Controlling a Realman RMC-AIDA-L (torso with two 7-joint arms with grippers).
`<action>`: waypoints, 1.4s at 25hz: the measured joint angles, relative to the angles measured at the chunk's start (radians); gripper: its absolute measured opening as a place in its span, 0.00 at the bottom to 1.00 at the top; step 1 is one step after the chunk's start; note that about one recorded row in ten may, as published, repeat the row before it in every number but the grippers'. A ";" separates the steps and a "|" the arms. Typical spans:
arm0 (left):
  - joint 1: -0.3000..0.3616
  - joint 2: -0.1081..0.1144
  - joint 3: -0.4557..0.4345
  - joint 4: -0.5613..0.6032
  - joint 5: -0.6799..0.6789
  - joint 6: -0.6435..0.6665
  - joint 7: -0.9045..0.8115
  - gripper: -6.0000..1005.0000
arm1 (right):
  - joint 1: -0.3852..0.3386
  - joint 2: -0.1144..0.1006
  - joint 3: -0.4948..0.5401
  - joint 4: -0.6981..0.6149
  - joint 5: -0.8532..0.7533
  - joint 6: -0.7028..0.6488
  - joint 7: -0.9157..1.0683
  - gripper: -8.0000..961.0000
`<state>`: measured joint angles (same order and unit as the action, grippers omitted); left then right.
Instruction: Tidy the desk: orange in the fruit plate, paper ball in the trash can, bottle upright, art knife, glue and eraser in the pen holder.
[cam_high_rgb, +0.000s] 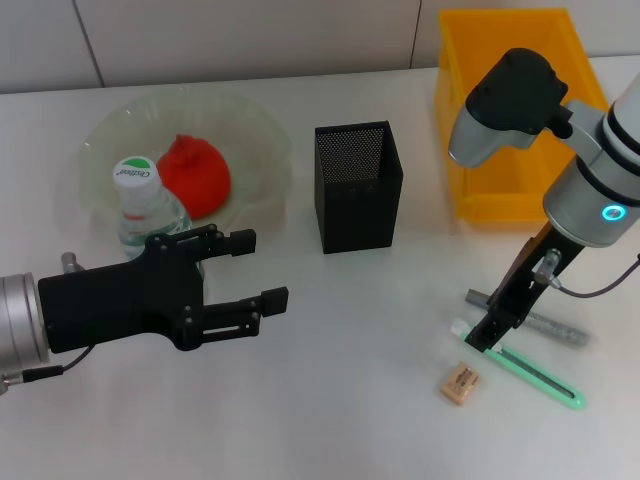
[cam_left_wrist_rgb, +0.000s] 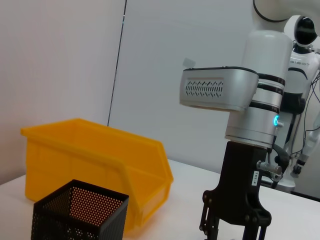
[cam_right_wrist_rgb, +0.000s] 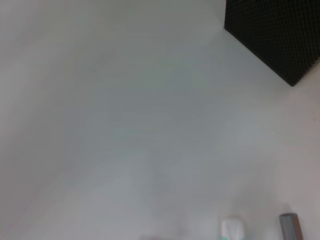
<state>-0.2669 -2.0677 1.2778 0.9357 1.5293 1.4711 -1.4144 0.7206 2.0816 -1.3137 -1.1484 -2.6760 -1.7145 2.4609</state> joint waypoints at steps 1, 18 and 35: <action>0.000 0.000 0.000 0.000 0.000 0.000 0.000 0.78 | 0.003 0.000 0.000 0.006 0.000 0.000 0.000 0.64; 0.000 0.000 0.000 -0.005 0.000 -0.002 0.000 0.78 | 0.002 0.002 -0.038 0.033 -0.011 0.019 0.021 0.64; 0.000 0.000 0.000 -0.011 0.000 -0.002 0.003 0.79 | 0.005 0.002 -0.090 0.047 -0.013 0.048 0.057 0.63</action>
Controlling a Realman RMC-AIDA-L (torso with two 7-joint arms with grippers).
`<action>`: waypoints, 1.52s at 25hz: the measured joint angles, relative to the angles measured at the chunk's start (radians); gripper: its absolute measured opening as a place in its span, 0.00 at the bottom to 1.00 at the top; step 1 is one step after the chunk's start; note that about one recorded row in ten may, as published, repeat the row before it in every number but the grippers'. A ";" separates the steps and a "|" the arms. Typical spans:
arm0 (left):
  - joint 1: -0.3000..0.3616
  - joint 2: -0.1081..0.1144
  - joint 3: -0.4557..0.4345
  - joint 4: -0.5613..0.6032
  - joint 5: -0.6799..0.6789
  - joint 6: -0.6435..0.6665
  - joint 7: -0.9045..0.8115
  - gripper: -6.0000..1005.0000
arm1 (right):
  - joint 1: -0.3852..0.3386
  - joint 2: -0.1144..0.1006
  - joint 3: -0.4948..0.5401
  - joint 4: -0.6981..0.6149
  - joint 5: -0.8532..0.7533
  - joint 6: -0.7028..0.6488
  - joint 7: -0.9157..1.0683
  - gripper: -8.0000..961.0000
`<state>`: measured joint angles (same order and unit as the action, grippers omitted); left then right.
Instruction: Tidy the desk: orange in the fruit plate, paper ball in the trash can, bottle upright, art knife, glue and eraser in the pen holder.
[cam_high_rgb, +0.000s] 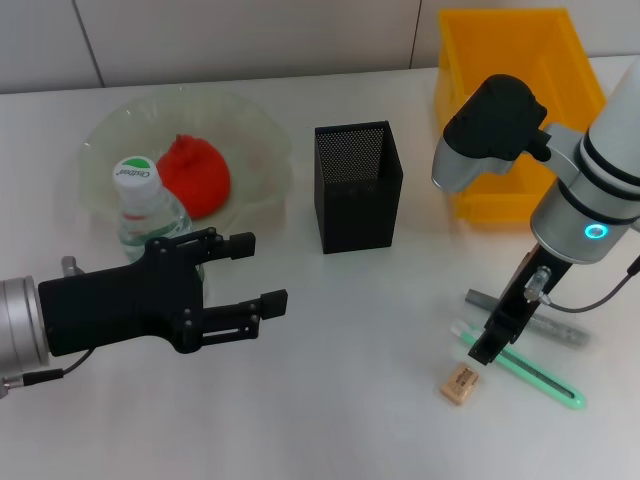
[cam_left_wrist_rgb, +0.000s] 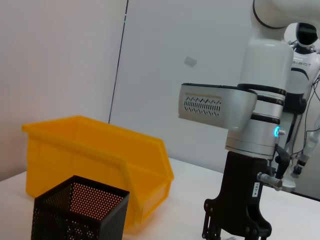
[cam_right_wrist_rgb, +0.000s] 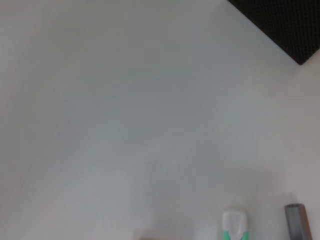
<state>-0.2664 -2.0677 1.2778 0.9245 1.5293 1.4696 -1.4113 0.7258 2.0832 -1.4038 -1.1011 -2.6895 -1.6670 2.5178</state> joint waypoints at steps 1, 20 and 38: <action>0.001 0.000 0.000 -0.001 0.000 0.000 0.000 0.79 | 0.000 0.000 -0.001 0.000 0.000 0.001 0.002 0.63; 0.000 0.001 0.000 -0.017 0.000 0.000 0.012 0.79 | 0.001 0.001 -0.014 0.010 0.000 0.011 0.014 0.49; -0.001 0.002 -0.002 -0.020 0.000 0.000 0.023 0.79 | 0.031 0.002 -0.037 0.060 0.001 0.033 0.031 0.32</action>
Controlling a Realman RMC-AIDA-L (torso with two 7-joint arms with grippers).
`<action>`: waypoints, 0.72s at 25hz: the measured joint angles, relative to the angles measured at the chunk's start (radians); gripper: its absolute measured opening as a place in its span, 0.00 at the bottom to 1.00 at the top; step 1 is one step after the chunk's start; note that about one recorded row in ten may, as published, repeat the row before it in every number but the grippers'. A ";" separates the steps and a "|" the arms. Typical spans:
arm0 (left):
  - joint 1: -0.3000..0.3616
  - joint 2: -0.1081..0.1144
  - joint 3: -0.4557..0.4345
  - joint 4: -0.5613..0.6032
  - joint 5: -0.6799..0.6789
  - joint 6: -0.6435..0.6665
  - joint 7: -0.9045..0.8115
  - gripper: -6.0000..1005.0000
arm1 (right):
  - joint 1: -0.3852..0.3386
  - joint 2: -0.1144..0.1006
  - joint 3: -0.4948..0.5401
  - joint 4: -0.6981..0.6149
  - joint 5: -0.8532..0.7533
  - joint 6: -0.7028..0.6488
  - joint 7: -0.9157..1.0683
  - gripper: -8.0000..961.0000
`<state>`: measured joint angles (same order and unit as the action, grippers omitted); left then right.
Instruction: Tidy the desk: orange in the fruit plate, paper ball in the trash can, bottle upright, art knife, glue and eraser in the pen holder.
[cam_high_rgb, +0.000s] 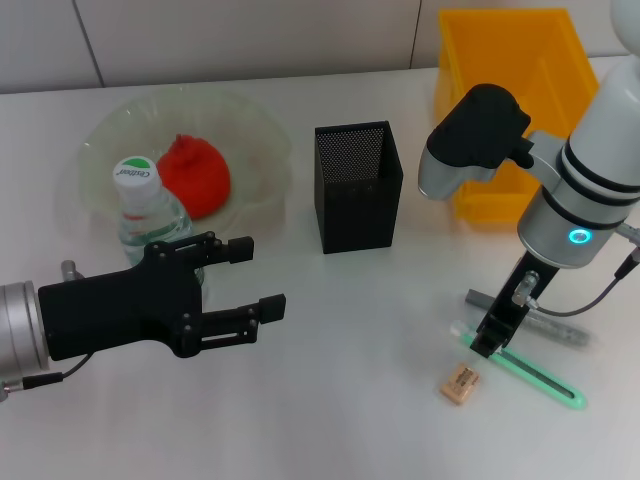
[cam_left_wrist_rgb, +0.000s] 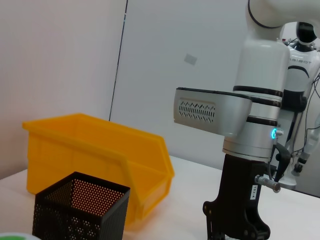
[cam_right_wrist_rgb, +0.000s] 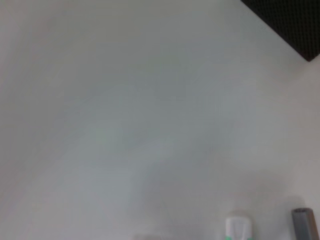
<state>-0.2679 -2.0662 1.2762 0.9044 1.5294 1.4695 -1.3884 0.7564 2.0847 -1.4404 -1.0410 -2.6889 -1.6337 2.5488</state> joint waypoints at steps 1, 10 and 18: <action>0.000 0.000 0.000 0.000 0.000 0.000 0.000 0.79 | 0.000 0.000 0.000 0.000 0.000 0.000 0.000 0.31; -0.005 0.000 0.000 -0.001 0.000 0.000 0.000 0.79 | 0.004 0.000 -0.002 0.001 0.000 0.000 0.002 0.17; -0.007 0.000 0.000 -0.002 0.000 0.000 0.001 0.79 | 0.006 0.000 -0.001 0.013 0.000 0.000 0.002 0.14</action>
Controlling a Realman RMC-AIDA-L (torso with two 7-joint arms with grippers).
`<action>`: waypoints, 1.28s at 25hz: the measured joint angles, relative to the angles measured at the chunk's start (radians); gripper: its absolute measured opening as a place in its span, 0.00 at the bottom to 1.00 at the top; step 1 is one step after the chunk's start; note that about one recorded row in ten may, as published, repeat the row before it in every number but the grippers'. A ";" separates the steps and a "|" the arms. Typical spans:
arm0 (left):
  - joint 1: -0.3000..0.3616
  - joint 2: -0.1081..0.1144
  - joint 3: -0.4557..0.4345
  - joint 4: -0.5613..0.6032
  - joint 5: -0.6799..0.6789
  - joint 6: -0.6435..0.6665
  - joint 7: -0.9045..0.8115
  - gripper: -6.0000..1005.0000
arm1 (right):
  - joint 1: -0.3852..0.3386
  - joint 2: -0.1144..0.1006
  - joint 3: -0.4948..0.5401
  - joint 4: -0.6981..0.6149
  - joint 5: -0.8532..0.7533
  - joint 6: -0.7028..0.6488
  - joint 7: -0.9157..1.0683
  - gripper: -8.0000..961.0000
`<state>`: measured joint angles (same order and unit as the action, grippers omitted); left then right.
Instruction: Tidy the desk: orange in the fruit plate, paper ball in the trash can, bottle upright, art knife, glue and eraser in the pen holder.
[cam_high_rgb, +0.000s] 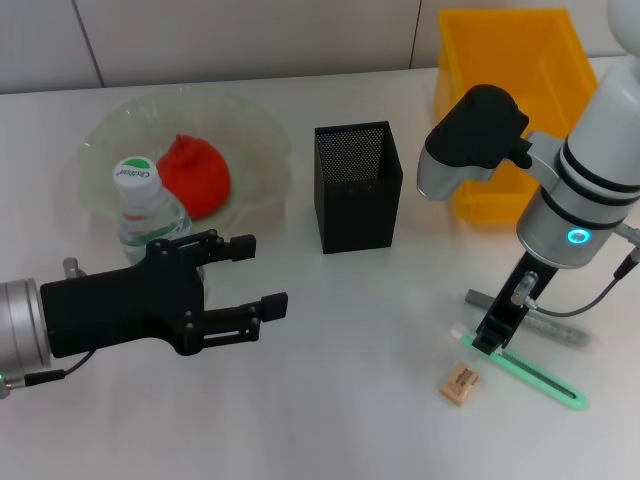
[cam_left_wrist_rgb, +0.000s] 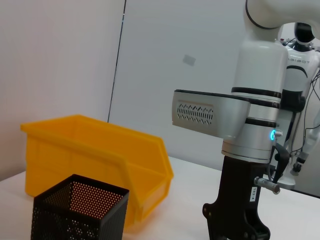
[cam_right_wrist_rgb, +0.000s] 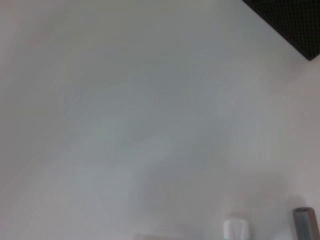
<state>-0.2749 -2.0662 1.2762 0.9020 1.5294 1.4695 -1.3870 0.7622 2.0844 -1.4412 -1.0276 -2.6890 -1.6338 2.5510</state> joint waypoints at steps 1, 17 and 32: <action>0.000 0.000 0.000 0.000 0.000 0.000 0.000 0.79 | 0.000 0.000 0.000 0.000 0.000 0.000 0.000 0.14; -0.001 0.001 0.000 -0.002 0.000 0.000 0.000 0.79 | -0.034 -0.001 0.010 -0.129 0.000 -0.008 0.022 0.11; -0.003 0.000 -0.002 -0.002 0.000 0.000 0.000 0.79 | -0.140 -0.003 0.145 -0.599 0.001 -0.051 0.037 0.11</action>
<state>-0.2779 -2.0666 1.2746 0.9003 1.5292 1.4694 -1.3867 0.6223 2.0811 -1.2966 -1.6262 -2.6884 -1.6846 2.5883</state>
